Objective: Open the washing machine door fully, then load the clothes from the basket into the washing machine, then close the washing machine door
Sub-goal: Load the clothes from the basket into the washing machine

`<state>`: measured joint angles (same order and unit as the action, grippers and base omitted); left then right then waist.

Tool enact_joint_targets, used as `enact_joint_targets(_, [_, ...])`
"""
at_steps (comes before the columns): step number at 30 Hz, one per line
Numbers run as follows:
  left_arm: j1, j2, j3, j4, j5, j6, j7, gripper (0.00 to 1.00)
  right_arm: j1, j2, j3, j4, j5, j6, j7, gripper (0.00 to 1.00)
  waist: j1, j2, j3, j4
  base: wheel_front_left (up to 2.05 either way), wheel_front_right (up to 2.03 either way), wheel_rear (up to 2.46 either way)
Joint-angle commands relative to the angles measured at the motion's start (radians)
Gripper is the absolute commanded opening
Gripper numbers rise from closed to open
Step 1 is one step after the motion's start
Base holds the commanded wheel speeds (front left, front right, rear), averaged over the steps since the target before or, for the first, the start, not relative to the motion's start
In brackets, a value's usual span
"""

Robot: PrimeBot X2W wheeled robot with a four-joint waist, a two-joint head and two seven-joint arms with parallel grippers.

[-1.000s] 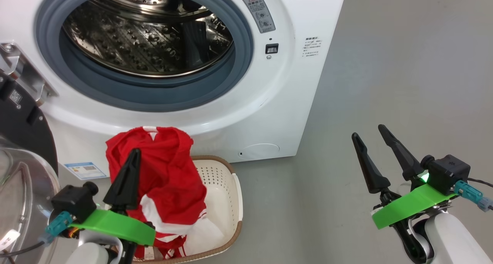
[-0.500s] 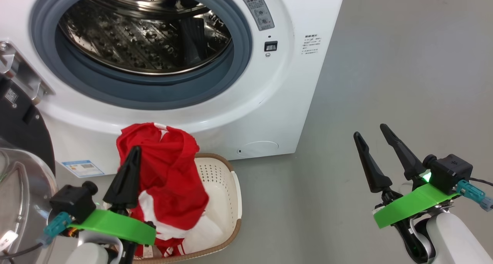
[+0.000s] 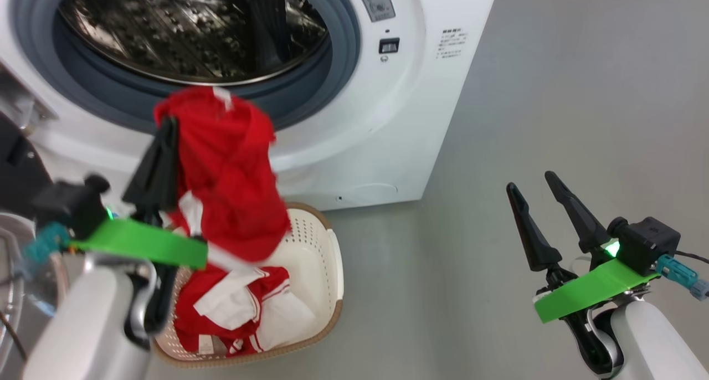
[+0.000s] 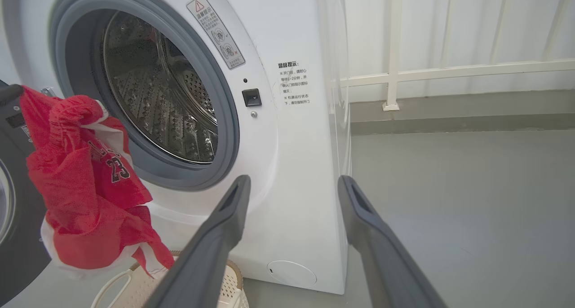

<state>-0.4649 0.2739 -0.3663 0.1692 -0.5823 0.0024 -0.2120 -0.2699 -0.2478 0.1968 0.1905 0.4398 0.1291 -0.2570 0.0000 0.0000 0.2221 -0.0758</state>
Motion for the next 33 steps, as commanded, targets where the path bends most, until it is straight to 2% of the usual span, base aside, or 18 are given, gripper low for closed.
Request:
enact_joint_targets(1, [-0.061, 0.032, 0.042, -0.013, 0.003, -0.010, 0.004, 0.00, -0.021, -0.001, 0.017, -0.028, -0.009, 0.002, -0.005, 1.00, 0.0000, 0.0000, 0.023, -0.010, 0.00, 0.00, 0.00])
enact_joint_targets(9, [-0.270, 0.038, 0.060, 0.087, 0.006, -0.031, 0.020, 0.00, -0.047, 0.024, 0.016, -0.041, -0.024, 0.002, -0.005, 1.00, 0.0000, 0.0000, 0.118, -0.038, 0.00, 0.00, 0.00])
enact_joint_targets(20, [-0.557, 0.043, 0.078, 0.397, 0.005, -0.068, 0.017, 0.00, -0.104, 0.070, 0.018, -0.064, -0.050, 0.002, -0.005, 1.00, 0.0000, 0.0000, 0.280, -0.099, 0.00, 0.00, 0.00])
enact_joint_targets(33, [-0.773, 0.034, 0.065, 0.696, 0.016, -0.098, -0.018, 0.00, -0.146, 0.111, 0.023, -0.084, -0.072, 0.002, -0.005, 1.00, 0.0000, 0.0000, 0.395, -0.154, 0.00, 0.00, 0.00])
